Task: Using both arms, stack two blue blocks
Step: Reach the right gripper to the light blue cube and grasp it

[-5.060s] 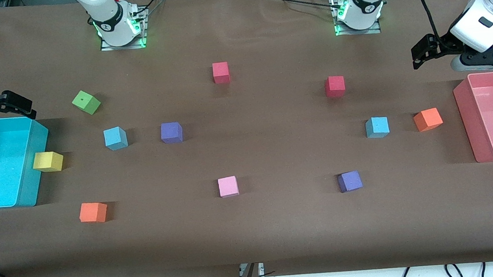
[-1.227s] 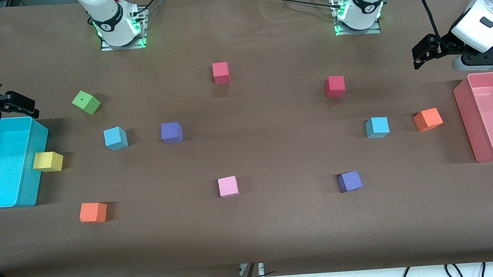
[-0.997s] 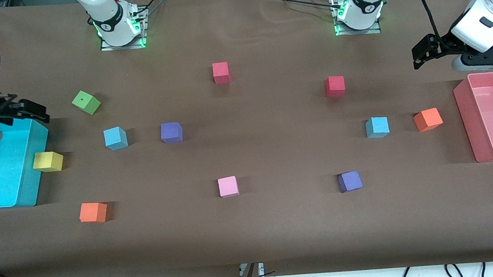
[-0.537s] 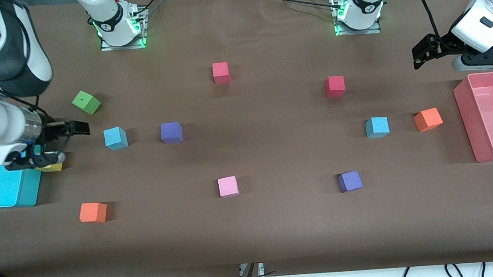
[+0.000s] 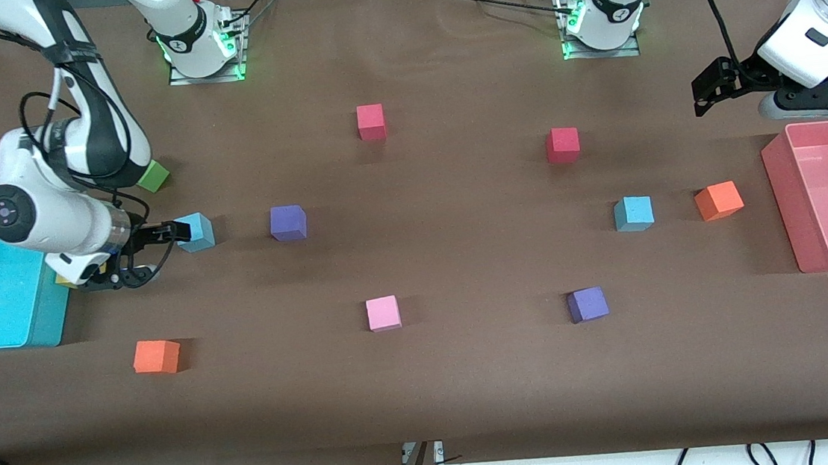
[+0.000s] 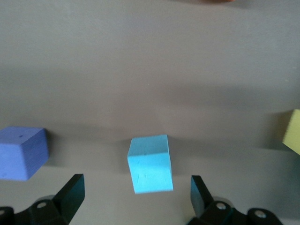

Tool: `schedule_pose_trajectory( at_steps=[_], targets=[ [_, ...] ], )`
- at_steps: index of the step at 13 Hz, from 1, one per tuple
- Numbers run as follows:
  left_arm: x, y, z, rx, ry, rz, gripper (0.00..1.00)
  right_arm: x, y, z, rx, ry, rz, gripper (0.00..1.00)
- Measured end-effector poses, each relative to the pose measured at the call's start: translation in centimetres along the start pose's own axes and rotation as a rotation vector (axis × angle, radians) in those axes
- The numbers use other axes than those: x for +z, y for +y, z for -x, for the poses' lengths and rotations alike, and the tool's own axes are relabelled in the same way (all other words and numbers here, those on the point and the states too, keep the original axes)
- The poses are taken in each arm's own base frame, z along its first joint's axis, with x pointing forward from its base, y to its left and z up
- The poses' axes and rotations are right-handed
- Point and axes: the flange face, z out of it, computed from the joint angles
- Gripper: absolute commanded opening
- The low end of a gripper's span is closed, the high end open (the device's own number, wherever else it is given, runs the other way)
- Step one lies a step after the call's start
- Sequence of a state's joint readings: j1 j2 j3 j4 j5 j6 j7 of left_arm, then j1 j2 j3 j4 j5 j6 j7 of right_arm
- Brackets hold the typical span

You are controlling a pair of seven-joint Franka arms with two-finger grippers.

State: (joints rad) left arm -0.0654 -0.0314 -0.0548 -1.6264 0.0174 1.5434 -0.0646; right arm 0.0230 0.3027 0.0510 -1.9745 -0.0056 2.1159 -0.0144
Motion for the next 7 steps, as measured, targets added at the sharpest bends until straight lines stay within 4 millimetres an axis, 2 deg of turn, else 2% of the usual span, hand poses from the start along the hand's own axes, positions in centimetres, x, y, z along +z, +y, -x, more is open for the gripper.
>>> schedule_pose_trajectory(
  at_steps=[3, 7],
  targets=[
    [0.0, 0.0, 0.0, 0.0, 0.0, 0.0, 1.0, 4.9, -0.1, 1.9, -0.007, 0.032, 0.0, 1.0],
    [0.0, 0.0, 0.0, 0.001, -0.001, 0.0, 1.0, 8.3, -0.2, 3.3, -0.009, 0.04, -0.001, 1.0]
  ],
)
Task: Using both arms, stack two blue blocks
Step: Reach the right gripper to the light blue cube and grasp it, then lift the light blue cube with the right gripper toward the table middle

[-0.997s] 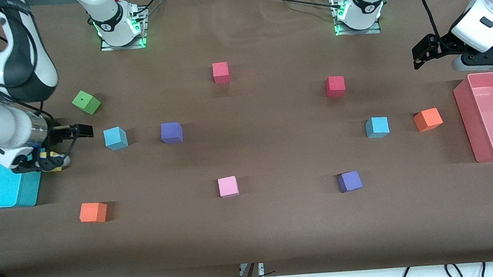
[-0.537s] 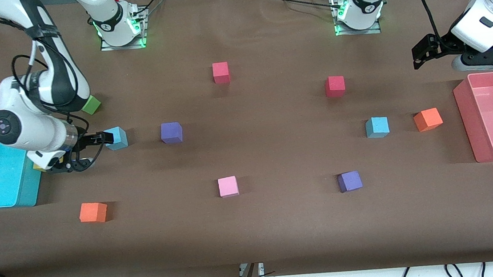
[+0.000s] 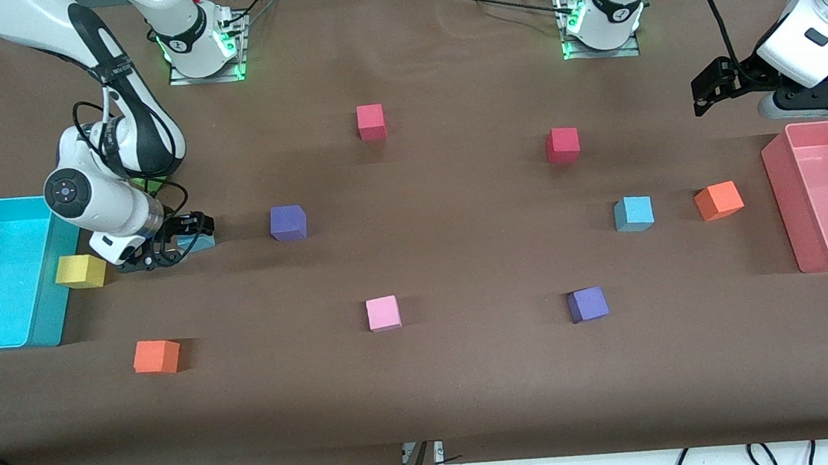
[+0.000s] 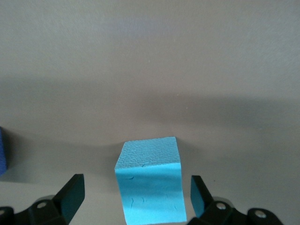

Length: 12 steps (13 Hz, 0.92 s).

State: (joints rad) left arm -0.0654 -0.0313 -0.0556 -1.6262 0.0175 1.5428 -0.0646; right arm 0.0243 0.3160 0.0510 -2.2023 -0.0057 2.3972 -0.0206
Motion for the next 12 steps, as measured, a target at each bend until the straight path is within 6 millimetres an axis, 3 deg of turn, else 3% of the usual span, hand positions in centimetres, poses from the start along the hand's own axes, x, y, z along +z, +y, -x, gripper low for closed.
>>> schedule_pose_trajectory(
  at_steps=[5, 6, 7, 8, 12],
  targets=[
    [0.0, 0.0, 0.0, 0.0, 0.0, 0.0, 1.0, 1.9, 0.0, -0.1, -0.006, -0.004, -0.002, 0.99],
    [0.0, 0.0, 0.0, 0.0, 0.0, 0.0, 1.0, 2.2, 0.1, -0.1, -0.007, -0.008, -0.002, 0.93],
    [0.0, 0.0, 0.0, 0.0, 0.0, 0.0, 1.0, 2.5, 0.1, -0.1, -0.007, -0.011, -0.002, 0.41],
    [0.0, 0.0, 0.0, 0.0, 0.0, 0.0, 1.0, 2.7, 0.2, -0.1, -0.007, -0.013, -0.002, 0.0],
    [0.0, 0.0, 0.0, 0.0, 0.0, 0.0, 1.0, 2.5, 0.5, -0.4, -0.003, -0.003, -0.002, 0.0]
  ],
)
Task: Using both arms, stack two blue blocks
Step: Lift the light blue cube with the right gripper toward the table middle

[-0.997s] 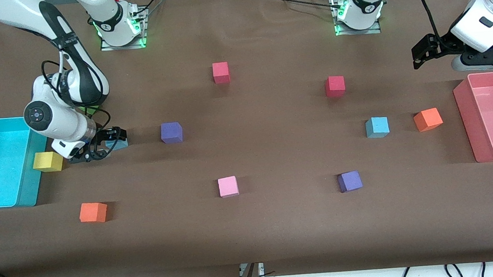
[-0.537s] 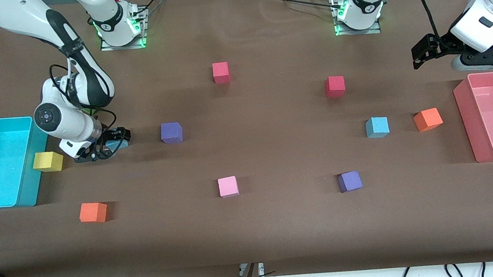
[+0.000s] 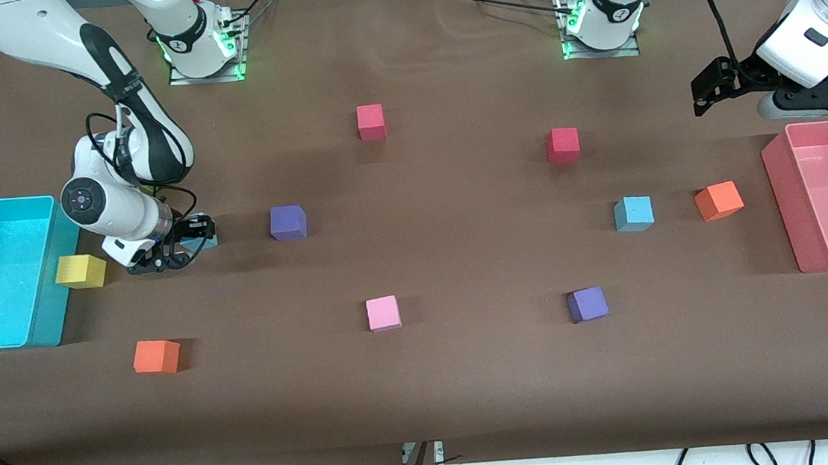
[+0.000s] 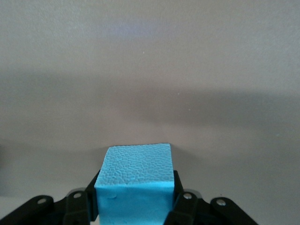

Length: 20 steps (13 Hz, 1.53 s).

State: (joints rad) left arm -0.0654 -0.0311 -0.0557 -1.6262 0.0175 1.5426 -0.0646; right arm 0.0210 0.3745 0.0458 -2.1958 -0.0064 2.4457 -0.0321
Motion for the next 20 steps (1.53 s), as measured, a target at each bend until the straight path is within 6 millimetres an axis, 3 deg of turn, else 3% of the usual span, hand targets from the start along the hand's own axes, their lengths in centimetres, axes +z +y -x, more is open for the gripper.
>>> schedule_pose_trajectory(
  at_steps=[2, 4, 6, 9, 11, 13, 17, 20],
  targets=[
    [0.0, 0.0, 0.0, 0.0, 0.0, 0.0, 1.0, -1.0, 0.0, -0.8, -0.001, 0.005, 0.0, 0.0],
    [0.0, 0.0, 0.0, 0.0, 0.0, 0.0, 1.0, -3.4, 0.0, -2.1, -0.002, -0.042, -0.001, 0.0],
    [0.1, 0.0, -0.1, 0.0, -0.003, 0.0, 1.0, -7.4, -0.6, -3.8, -0.012, -0.089, -0.001, 0.0],
    [0.2, 0.0, -0.1, 0.0, -0.006, 0.0, 1.0, -13.2, -4.4, -5.6, 0.004, -0.12, 0.009, 0.0],
    [0.2, -0.1, -0.1, -0.002, -0.007, 0.0, 1.0, -15.6, -9.0, -6.2, 0.047, -0.13, 0.022, 0.0],
    [0.3, -0.1, -0.1, -0.002, -0.007, 0.0, 1.0, -16.6, -14.5, -6.5, 0.093, -0.139, 0.017, 0.0],
    [0.3, 0.1, -0.1, 0.002, -0.008, 0.0, 1.0, -16.9, -25.8, -6.4, 0.154, -0.14, 0.0, 0.0],
    [0.4, 0.4, -0.2, 0.008, -0.011, -0.001, 1.0, -15.8, -35.5, -5.2, 0.195, -0.133, -0.016, 0.0]
  ],
)
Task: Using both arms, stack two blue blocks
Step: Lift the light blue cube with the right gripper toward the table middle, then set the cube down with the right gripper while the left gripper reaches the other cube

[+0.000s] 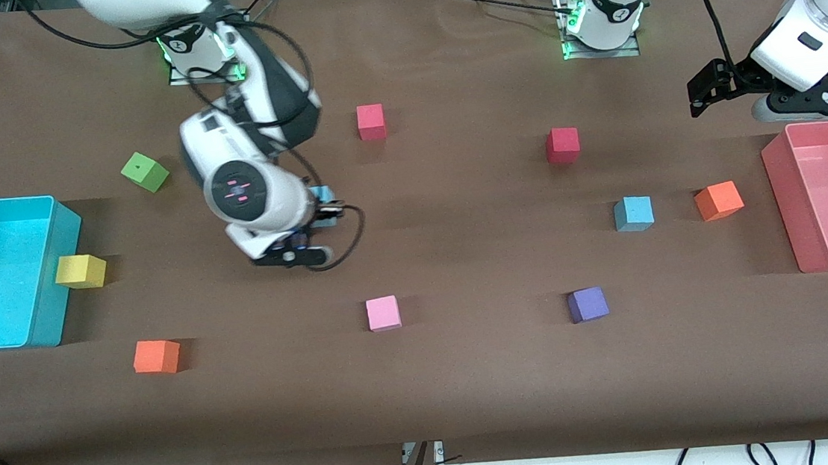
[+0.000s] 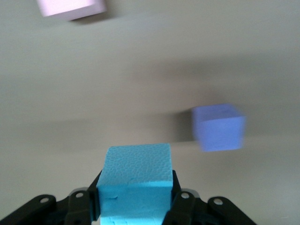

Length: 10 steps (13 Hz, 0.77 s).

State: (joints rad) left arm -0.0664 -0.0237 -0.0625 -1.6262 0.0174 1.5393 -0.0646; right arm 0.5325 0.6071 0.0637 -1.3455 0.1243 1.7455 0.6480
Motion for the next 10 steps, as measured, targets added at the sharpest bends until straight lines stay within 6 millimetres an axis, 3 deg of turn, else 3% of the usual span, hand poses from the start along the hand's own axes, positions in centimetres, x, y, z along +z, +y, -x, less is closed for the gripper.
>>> schedule_pose_trajectory(
  at_steps=[3, 5, 10],
  targets=[
    [0.0, 0.2, 0.0, 0.003, -0.001, 0.006, 1.0, 3.7, -8.2, 2.9, 0.019, 0.015, 0.007, 0.0],
    [0.0, 0.5, 0.0, 0.006, -0.002, 0.015, 1.0, 6.7, -12.2, 4.6, 0.004, 0.035, -0.002, 0.0],
    [0.2, 1.1, 0.0, 0.017, -0.008, 0.016, 1.0, 12.1, -16.2, 5.6, -0.036, 0.079, -0.046, 0.0]
  ],
)
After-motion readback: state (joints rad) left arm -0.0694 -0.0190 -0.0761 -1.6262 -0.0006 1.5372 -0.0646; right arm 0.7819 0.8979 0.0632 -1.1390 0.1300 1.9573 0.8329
